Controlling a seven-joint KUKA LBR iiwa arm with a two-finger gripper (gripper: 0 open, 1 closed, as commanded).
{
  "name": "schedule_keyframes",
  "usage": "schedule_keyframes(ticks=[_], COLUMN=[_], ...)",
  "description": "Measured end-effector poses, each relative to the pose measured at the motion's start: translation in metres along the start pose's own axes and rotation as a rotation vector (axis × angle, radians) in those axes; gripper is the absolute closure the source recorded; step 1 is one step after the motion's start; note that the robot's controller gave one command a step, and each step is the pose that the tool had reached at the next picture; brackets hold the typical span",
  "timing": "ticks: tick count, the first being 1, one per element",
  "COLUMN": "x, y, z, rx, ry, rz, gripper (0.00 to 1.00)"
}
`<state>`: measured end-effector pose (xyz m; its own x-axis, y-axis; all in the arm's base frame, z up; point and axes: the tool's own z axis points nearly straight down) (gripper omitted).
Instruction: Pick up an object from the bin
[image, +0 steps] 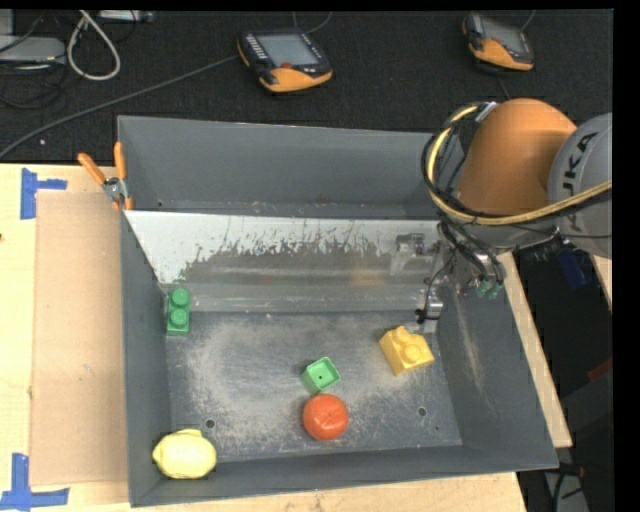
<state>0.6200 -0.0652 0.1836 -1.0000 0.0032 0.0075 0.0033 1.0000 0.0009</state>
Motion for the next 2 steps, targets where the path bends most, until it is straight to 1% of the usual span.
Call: schedule_keyframes(ticks=[1, 2], x=[-0.001, 0.02], y=[0.0, -0.02], z=[-0.005, 0.029], rx=[0.001, 0.0], ry=[-0.007, -0.011], rz=[-0.001, -0.124], gripper=[0.0, 0.0])
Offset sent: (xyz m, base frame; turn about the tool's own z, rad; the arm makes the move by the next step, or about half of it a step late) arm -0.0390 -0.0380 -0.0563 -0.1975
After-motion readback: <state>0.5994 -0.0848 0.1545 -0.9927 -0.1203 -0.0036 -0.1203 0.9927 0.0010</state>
